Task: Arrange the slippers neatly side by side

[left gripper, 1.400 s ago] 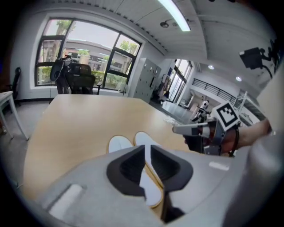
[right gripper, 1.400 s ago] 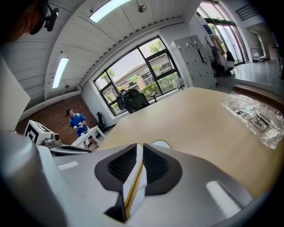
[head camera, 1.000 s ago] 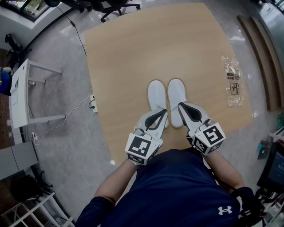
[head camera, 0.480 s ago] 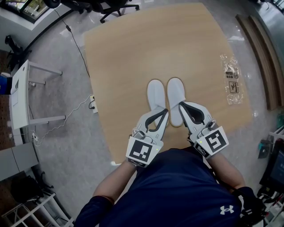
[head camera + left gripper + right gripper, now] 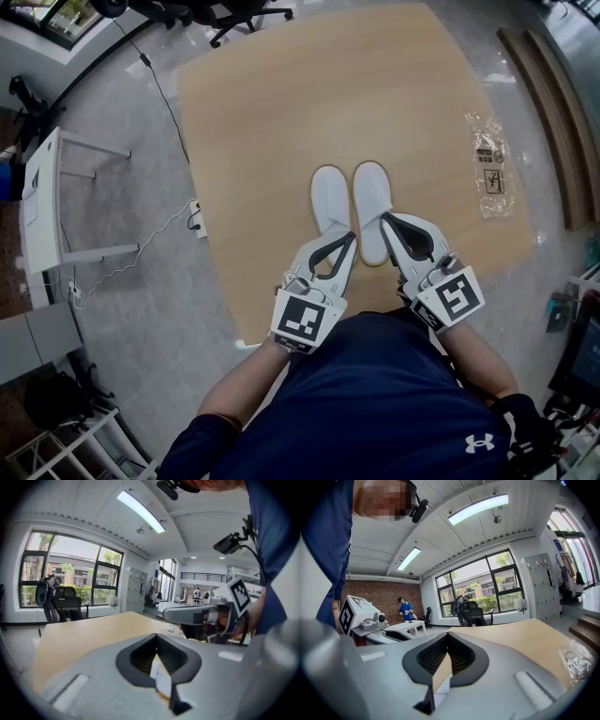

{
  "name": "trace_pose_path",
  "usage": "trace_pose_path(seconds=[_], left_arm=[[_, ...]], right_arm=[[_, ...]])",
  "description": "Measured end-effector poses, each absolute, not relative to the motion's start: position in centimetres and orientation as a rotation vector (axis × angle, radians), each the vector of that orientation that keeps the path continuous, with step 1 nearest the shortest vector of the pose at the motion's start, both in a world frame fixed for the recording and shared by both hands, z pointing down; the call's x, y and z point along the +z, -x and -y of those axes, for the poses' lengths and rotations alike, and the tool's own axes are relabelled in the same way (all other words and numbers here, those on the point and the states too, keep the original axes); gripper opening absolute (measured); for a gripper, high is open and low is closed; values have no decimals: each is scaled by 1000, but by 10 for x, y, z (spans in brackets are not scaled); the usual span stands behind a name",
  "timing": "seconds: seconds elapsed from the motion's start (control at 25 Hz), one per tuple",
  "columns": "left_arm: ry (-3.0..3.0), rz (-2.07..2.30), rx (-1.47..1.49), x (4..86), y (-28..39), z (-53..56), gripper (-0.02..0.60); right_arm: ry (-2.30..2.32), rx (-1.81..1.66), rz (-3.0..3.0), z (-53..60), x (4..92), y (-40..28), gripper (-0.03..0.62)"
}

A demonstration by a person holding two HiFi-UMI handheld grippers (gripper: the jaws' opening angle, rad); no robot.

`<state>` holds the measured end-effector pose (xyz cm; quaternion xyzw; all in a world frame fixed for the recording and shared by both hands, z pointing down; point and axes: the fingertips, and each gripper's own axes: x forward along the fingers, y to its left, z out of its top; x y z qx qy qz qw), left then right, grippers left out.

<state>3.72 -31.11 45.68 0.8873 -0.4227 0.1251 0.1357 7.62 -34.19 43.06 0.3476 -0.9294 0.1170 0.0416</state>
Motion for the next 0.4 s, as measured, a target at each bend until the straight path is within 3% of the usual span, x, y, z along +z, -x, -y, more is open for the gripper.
trace_pose_path(seconds=[0.4], left_arm=[[-2562,1244,374,471,-34,306,3]], right_arm=[[-1040,355,2859,337,433,-70,11]])
